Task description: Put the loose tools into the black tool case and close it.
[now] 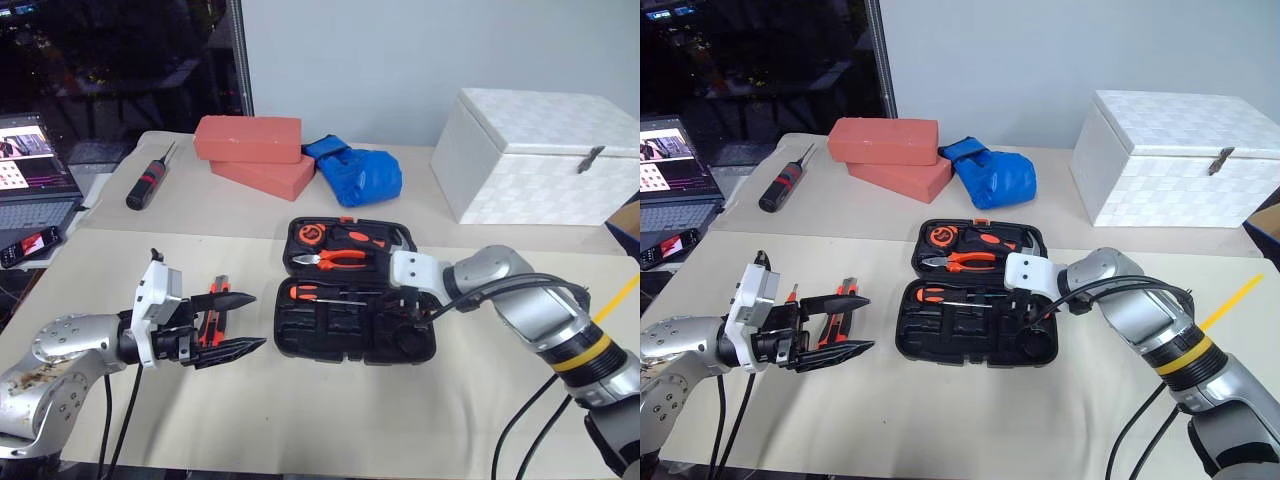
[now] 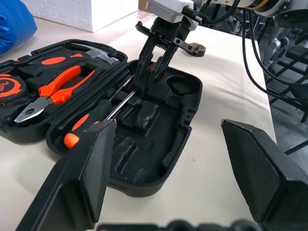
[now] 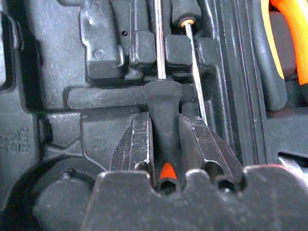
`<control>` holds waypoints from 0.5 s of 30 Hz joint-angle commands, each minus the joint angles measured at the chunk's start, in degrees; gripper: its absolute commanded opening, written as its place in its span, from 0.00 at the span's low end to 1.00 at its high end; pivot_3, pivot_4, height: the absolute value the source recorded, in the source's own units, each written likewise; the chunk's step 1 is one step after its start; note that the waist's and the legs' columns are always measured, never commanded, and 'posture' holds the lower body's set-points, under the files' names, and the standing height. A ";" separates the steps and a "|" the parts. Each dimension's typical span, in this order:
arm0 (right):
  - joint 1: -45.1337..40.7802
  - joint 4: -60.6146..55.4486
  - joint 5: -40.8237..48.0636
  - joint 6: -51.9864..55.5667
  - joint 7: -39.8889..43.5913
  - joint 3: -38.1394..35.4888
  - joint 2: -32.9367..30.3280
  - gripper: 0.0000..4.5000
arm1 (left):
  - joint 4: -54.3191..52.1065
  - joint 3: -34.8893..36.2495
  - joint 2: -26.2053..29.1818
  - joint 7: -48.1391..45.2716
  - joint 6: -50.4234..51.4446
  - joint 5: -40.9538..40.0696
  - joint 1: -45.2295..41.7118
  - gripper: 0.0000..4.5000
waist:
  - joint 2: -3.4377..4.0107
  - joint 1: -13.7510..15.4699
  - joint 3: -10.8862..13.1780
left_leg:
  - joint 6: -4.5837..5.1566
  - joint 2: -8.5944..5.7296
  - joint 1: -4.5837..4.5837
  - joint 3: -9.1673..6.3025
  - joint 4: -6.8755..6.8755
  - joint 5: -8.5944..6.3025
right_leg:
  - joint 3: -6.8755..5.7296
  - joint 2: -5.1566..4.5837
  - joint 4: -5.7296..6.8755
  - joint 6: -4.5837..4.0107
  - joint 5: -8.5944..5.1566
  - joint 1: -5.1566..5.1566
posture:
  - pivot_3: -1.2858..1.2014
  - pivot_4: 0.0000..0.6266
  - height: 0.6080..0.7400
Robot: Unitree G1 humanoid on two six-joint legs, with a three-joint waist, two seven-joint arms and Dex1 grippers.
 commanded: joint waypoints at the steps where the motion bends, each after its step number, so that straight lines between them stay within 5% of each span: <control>1: -0.92 1.74 -1.99 -1.62 3.55 0.68 0.88 0.10 | -1.37 0.14 0.53 0.18 -1.47 -0.45 -0.54 0.83 | 0.00 0.01 0.00 | -0.02 0.00 0.03 0.01 0.00 0.01 | 0.00 0.00 0.04 0.06 -0.05 0.00 | 0.52 0.24 1.00; 3: -0.76 2.38 -2.12 -2.06 4.53 -0.01 1.29 0.33 | -1.22 -0.19 0.51 0.26 -1.33 -0.55 -0.82 0.83 | 0.00 0.07 0.00 | -0.03 0.00 0.13 0.01 0.00 0.02 | 0.00 0.01 0.23 0.13 -0.19 0.01 | 0.52 0.24 1.00; 6: 0.23 1.57 0.06 -4.33 3.86 -4.48 1.98 0.53 | -1.00 -0.38 0.63 -0.02 -1.25 -0.71 -0.89 0.83 | 0.00 0.19 0.00 | -0.03 0.01 0.26 0.00 0.00 0.02 | 0.00 0.04 0.42 -0.01 -0.27 0.04 | 0.52 0.24 1.00; 10: 2.95 0.37 6.94 -6.07 4.14 -13.04 3.45 0.53 | -0.79 -0.64 0.70 -0.60 -1.34 -0.84 -0.93 0.83 | -0.01 0.14 0.00 | -0.03 0.05 0.23 -0.02 0.00 0.02 | 0.00 0.09 0.47 -0.08 -0.29 0.01 | 0.52 0.24 1.00; 15: 8.80 -1.86 19.94 2.14 1.00 -26.07 7.68 0.20 | -0.51 -1.10 0.96 -1.53 -1.58 -0.74 -1.45 0.83 | -0.06 0.09 0.03 | -0.03 0.04 0.30 -0.02 0.00 0.02 | 0.03 0.09 0.51 -0.04 -0.27 0.10 | 0.52 0.24 1.00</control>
